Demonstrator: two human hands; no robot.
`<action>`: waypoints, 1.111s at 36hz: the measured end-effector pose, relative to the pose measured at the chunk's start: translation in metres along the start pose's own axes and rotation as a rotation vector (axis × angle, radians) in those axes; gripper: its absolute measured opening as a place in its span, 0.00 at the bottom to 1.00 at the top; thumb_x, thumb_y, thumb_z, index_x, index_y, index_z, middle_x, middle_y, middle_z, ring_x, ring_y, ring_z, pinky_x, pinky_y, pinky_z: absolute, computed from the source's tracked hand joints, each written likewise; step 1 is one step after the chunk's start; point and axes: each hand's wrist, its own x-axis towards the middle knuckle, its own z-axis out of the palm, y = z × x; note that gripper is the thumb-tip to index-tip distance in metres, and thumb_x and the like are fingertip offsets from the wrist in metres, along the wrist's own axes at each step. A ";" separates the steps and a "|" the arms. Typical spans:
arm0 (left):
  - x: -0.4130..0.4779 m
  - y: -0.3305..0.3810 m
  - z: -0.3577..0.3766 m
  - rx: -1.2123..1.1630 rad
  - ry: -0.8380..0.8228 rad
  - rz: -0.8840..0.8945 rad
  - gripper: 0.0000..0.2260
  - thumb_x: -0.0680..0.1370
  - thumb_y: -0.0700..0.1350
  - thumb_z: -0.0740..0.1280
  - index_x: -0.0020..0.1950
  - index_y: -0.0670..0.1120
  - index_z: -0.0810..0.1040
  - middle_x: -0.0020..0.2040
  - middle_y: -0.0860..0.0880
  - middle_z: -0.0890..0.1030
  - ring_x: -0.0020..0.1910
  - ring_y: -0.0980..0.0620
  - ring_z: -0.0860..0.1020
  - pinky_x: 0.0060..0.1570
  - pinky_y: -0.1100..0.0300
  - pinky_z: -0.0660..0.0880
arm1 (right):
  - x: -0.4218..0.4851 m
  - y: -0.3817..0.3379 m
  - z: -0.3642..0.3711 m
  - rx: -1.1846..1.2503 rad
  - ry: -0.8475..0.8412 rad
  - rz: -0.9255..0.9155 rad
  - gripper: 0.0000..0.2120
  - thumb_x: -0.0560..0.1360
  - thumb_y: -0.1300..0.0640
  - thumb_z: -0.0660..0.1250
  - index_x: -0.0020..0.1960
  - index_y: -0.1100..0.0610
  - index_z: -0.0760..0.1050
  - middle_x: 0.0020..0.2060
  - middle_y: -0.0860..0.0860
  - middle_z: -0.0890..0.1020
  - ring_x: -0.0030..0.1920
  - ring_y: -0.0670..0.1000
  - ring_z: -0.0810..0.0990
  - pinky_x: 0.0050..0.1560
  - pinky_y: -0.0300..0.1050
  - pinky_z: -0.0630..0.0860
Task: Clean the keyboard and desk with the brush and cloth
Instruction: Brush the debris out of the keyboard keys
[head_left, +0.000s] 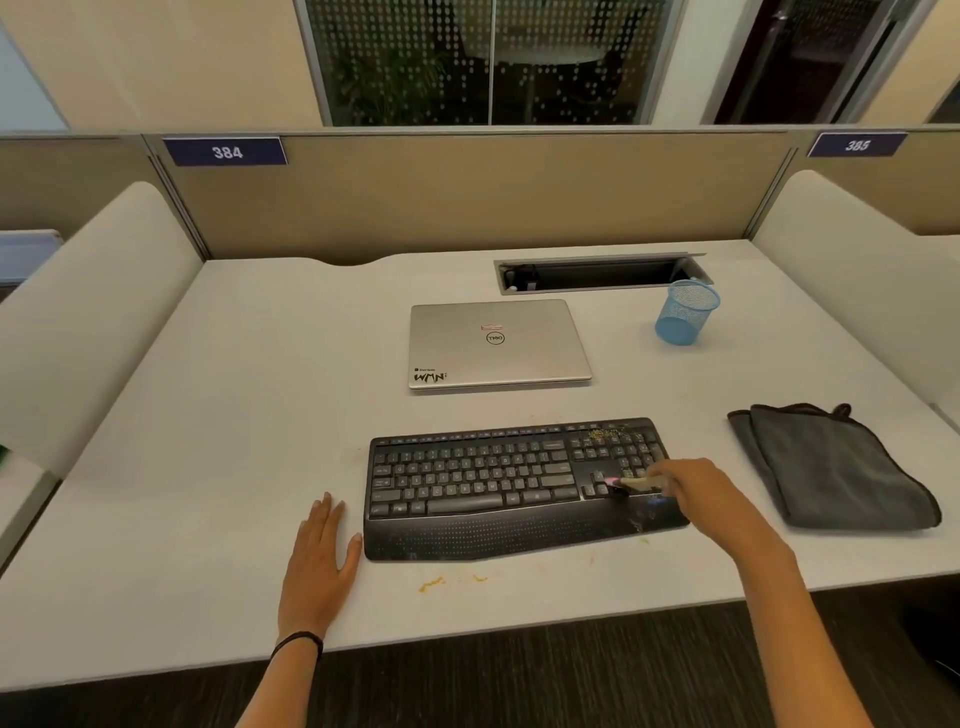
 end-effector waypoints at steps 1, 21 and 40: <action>0.000 0.000 0.000 -0.001 0.000 -0.001 0.27 0.80 0.49 0.59 0.77 0.45 0.54 0.77 0.51 0.50 0.74 0.58 0.46 0.73 0.59 0.44 | -0.001 0.000 -0.002 -0.006 -0.018 0.006 0.19 0.76 0.69 0.60 0.64 0.56 0.73 0.59 0.58 0.78 0.53 0.55 0.79 0.50 0.38 0.71; 0.001 -0.004 0.003 -0.009 0.004 0.013 0.27 0.80 0.50 0.59 0.77 0.44 0.55 0.77 0.51 0.51 0.74 0.58 0.47 0.73 0.58 0.44 | 0.009 -0.026 0.013 0.145 0.066 -0.099 0.15 0.78 0.65 0.55 0.62 0.59 0.74 0.60 0.59 0.76 0.61 0.59 0.72 0.60 0.47 0.67; 0.001 -0.002 0.001 -0.007 -0.009 -0.003 0.28 0.80 0.50 0.60 0.77 0.45 0.54 0.77 0.52 0.50 0.74 0.58 0.46 0.73 0.60 0.43 | 0.024 0.005 0.005 0.197 0.154 -0.064 0.16 0.76 0.71 0.58 0.54 0.58 0.80 0.52 0.59 0.81 0.45 0.55 0.78 0.41 0.38 0.72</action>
